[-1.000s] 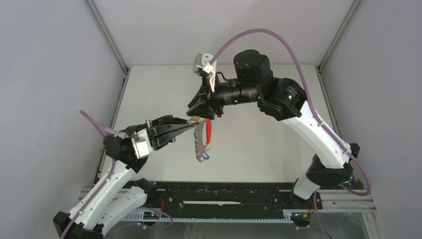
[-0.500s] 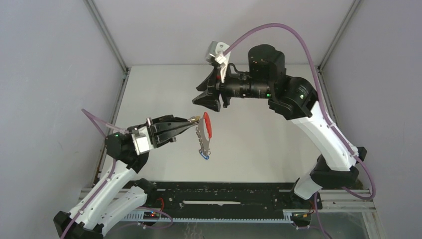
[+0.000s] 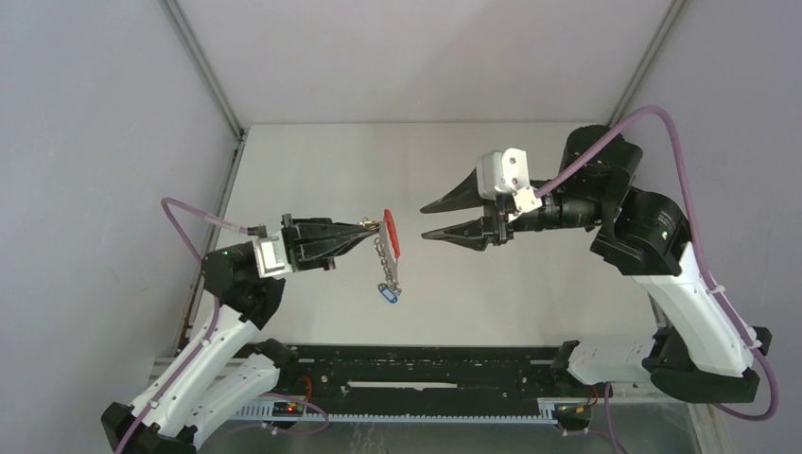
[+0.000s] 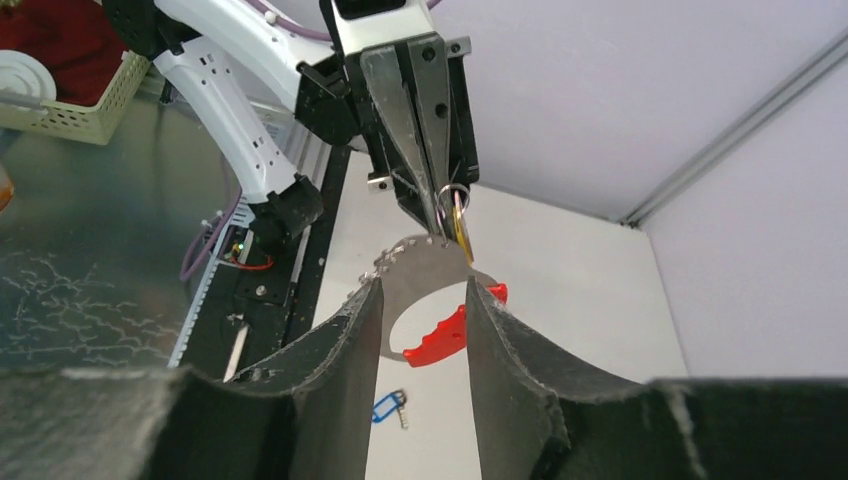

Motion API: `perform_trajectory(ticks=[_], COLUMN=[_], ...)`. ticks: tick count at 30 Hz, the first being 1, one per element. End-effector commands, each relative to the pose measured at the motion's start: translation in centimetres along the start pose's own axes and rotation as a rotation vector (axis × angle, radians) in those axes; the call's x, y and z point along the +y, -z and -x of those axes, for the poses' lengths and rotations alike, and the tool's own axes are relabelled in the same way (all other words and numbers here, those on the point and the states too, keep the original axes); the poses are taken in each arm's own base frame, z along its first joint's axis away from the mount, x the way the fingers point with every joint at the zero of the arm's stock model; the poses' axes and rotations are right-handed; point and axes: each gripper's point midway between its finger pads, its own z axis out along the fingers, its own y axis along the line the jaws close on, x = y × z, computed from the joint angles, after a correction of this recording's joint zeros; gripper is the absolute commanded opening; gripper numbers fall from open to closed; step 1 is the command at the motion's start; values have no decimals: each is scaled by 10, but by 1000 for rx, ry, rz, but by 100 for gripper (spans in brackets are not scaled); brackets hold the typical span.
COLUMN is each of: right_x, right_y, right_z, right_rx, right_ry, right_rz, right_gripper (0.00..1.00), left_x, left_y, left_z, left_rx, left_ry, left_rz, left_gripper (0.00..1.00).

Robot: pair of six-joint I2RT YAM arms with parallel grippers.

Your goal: Put the keys on the keyring

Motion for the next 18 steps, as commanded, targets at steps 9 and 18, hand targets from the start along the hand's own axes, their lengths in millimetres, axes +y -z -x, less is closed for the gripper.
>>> perform_trajectory(ticks=[9,18], right_x=[-11,-5], right_y=[-45,-51], right_z=[-5,-12], right_rx=[32,62], right_ry=[97,103], right_rz=[94,114], right_gripper=[39,37], left_x=[1,2], left_y=[-5,-5], left_z=[29,29], left_rx=[-44,-44], left_ry=[-26,-23], left_rz=[-6,4], left_gripper=[0,0])
